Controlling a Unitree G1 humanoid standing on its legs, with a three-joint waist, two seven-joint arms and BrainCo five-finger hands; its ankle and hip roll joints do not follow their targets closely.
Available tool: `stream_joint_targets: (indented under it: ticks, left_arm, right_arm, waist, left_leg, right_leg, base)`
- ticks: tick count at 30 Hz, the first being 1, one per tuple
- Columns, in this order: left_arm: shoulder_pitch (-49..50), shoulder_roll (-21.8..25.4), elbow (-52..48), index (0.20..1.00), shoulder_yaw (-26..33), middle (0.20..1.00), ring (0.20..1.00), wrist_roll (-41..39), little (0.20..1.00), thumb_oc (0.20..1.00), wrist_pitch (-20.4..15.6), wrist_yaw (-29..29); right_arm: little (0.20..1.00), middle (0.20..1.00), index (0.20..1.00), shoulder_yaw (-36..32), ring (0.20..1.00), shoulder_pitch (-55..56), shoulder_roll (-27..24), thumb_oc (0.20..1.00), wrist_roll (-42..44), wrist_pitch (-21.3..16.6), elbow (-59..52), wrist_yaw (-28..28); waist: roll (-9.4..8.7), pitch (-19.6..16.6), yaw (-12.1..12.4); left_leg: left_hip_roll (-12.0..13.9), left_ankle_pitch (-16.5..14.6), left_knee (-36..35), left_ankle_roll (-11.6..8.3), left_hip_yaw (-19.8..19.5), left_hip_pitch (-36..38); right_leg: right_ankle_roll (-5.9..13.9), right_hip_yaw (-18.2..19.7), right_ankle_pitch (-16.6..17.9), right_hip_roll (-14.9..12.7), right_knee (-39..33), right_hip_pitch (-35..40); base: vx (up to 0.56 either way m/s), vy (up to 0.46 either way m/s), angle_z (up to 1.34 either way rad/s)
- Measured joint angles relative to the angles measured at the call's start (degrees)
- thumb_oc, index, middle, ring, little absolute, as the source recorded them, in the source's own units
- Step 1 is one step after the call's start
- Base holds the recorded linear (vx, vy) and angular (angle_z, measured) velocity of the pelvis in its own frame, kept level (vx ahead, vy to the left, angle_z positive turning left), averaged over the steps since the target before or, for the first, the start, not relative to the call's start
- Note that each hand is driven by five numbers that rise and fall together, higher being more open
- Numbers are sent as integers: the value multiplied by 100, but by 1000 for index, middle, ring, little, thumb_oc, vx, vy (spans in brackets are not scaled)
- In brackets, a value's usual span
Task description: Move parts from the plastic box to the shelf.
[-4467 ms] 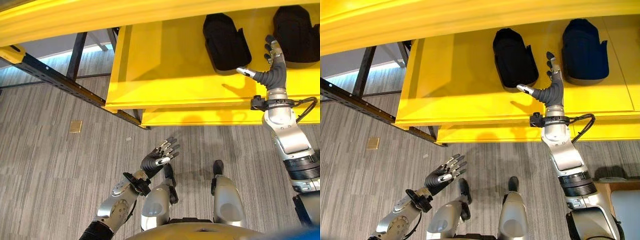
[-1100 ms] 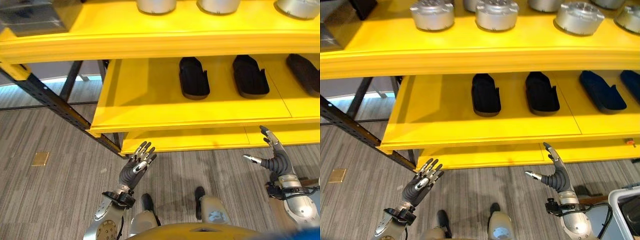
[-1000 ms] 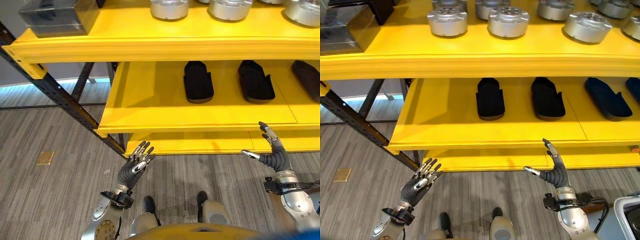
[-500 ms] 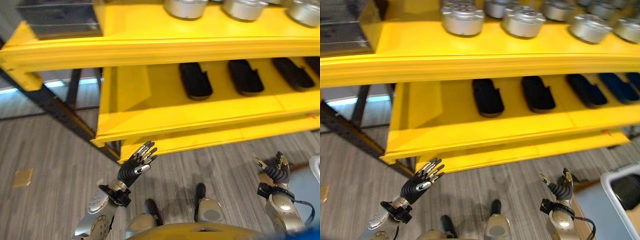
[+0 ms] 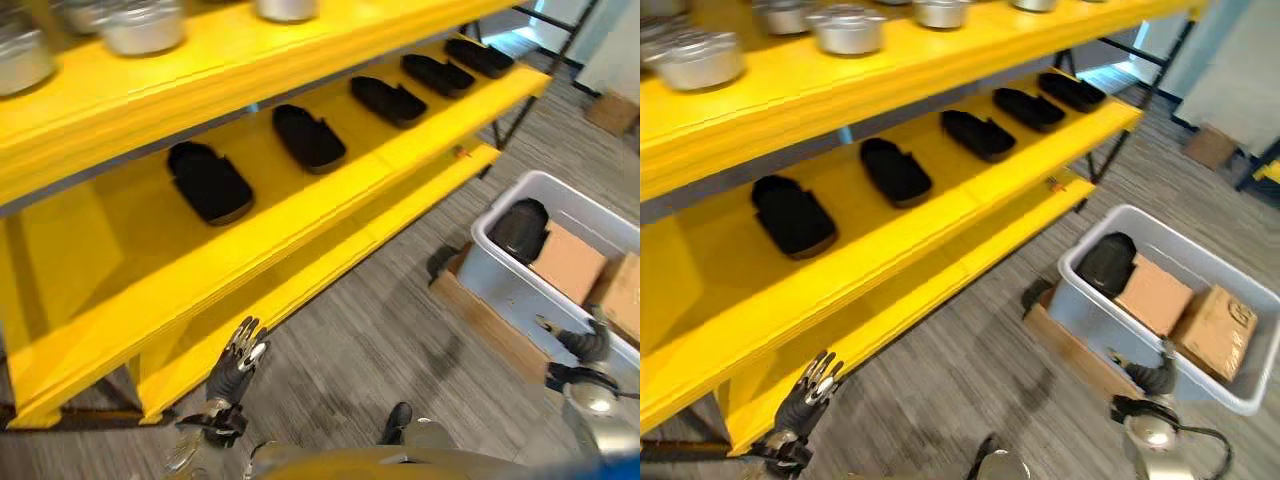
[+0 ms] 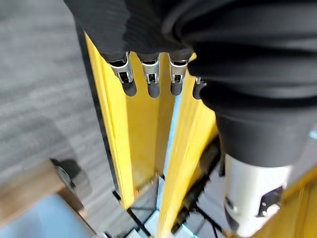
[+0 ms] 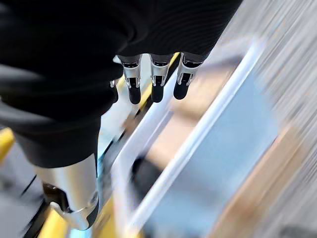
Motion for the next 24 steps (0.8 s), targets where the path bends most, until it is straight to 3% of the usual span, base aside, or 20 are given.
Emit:
stream_joint_targets:
  ticks: [3, 7, 12, 17, 19, 20, 22, 24]
  left_arm:
    - [-130, -26, -94, 1000, 61, 1000, 1000, -17, 1000, 1000, -46, 37]
    - [-236, 30, -185, 1000, -102, 1000, 1000, -6, 1000, 1000, -16, 24]
    - [-758, 384, -184, 1000, -608, 1000, 1000, -61, 1000, 1000, -120, -215]
    - [-1892, 331, -443, 1000, -1027, 1000, 1000, -90, 1000, 1000, -344, -404]
    - [-2291, 366, -464, 1000, -1289, 1000, 1000, -96, 1000, 1000, -441, -418]
    - [-2416, 357, -462, 1000, -1346, 1000, 1000, -95, 1000, 1000, -457, -419]
    - [-2651, 291, -432, 1000, -1395, 1000, 1000, -43, 1000, 1000, -535, -410]
    - [-2743, 143, -436, 1000, -1400, 1000, 1000, -45, 1000, 1000, -559, -407]
  right_arm:
    - [1000, 1000, 1000, -31, 1000, 183, -181, 1000, -134, 12, 5, -157]
    - [1000, 1000, 1000, -146, 1000, 47, -142, 1000, -118, 9, 213, -547]
    - [1000, 1000, 1000, -62, 1000, -860, -146, 1000, -67, -504, 579, -651]
    - [1000, 1000, 1000, 144, 1000, -1216, -166, 1000, -84, -694, 674, -657]
    - [1000, 1000, 1000, 313, 1000, -1370, -163, 1000, -336, -712, 645, -589]
    - [1000, 1000, 1000, 372, 1000, -1425, -159, 1000, -456, -730, 636, -569]
    - [1000, 1000, 1000, 450, 1000, -1520, -164, 1000, -626, -728, 638, -468]
    - [1000, 1000, 1000, 450, 1000, -1497, -183, 1000, -628, -724, 642, -412]
  waist:
    - [1, 73, -158]
    - [-121, 294, -163]
    - [-80, 587, -142]
    - [107, 696, -572]
    - [105, 696, -632]
    - [125, 689, -626]
    - [134, 674, -768]
    - [143, 667, -809]
  left_leg:
    - [52, 292, 18, -119, -174, -38]
    - [85, 432, -34, -107, -248, -107]
    - [36, 435, 320, -125, -1224, -51]
    - [39, 475, 255, -164, -1257, 33]
    - [40, 519, 306, -213, -1313, 154]
    - [48, 602, 327, -241, -1303, 224]
    - [67, 1128, 313, -534, -1338, 197]
    - [8, 1190, 222, -617, -1346, 207]
  right_leg:
    - [-21, 165, -63, 73, 73, -202]
    - [-78, 420, -128, 123, 261, -529]
    - [-204, 1263, -228, 205, 798, -1145]
    - [-207, 1389, -228, 300, 900, -1360]
    - [-363, 1487, -384, 277, 1250, -1505]
    - [-437, 1574, -435, 324, 1300, -1506]
    - [-435, 1650, -466, 307, 1233, -1430]
    - [-544, 1647, -538, 385, 1203, -1305]
  base:
    - [25, -308, -43]
    - [25, -247, -33]
    - [56, -199, -82]
    - [64, -147, -31]
    - [99, -143, -44]
    - [89, -122, -49]
    - [77, -121, -20]
    - [141, -160, 3]
